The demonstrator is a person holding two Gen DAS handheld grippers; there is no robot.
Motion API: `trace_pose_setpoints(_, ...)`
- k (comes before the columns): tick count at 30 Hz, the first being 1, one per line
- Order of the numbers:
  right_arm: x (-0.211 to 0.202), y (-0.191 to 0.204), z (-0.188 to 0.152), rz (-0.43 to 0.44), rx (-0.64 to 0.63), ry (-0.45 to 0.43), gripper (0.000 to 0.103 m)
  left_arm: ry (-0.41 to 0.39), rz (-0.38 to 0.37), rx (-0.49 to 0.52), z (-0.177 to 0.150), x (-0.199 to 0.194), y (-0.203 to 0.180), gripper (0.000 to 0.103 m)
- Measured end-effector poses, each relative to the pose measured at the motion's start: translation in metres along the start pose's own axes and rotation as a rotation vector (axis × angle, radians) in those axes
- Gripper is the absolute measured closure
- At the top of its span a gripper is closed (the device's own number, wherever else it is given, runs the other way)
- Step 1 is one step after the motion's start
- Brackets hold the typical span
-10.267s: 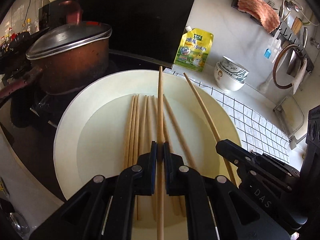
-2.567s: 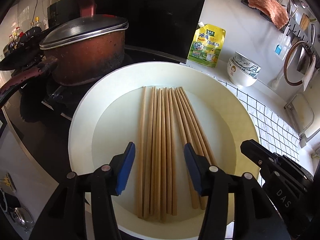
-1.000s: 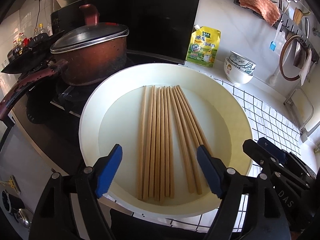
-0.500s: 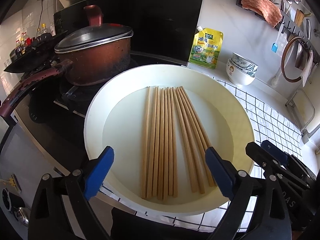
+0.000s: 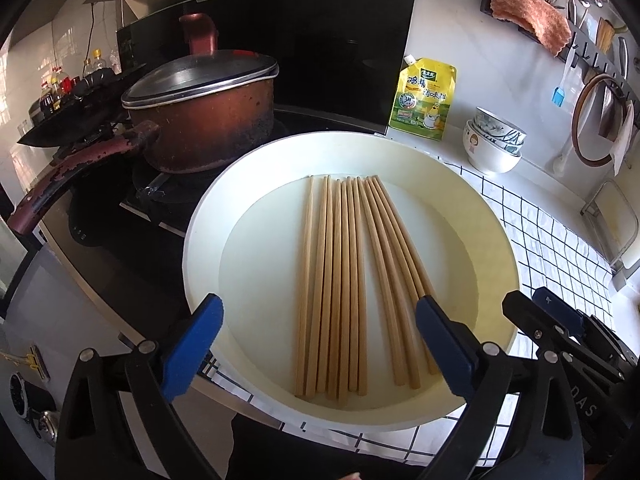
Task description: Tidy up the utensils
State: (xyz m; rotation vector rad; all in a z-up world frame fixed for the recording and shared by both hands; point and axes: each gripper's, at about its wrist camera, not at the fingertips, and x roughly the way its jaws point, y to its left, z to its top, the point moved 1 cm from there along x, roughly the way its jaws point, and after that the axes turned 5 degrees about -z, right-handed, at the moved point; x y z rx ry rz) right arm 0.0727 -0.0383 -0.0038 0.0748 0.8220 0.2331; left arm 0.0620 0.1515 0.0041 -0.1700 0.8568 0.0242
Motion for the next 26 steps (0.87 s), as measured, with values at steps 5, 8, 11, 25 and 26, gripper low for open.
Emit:
trace_pose_setpoints(5, -0.0007, 0.0004, -0.0006, 0.002, -0.002, -0.001, 0.051, -0.009, 0.013, 0.009, 0.0011, -0.0025, -0.0021, 0.008)
trace_pose_setpoints(8, -0.0007, 0.0005, -0.0006, 0.002, -0.001, -0.002, 0.051, -0.006, 0.019, 0.003, 0.0020, -0.0019, -0.0008, 0.008)
trace_pose_setpoints(11, -0.0007, 0.0006, -0.0006, 0.002, -0.002, -0.001, 0.051, -0.002, 0.027, -0.002, 0.0017, -0.0010, 0.0001, 0.008)
trace_pose_setpoints(25, -0.0024, 0.0005, -0.0020, -0.001, 0.002, -0.001, 0.051, 0.009, 0.025, 0.013, -0.0012, 0.0010, -0.0044, 0.008)
trace_pose_setpoints(26, -0.0029, 0.0005, -0.0023, -0.002, 0.003, -0.001, 0.051, 0.010, 0.024, 0.013, -0.0015, 0.0014, -0.0045, 0.008)
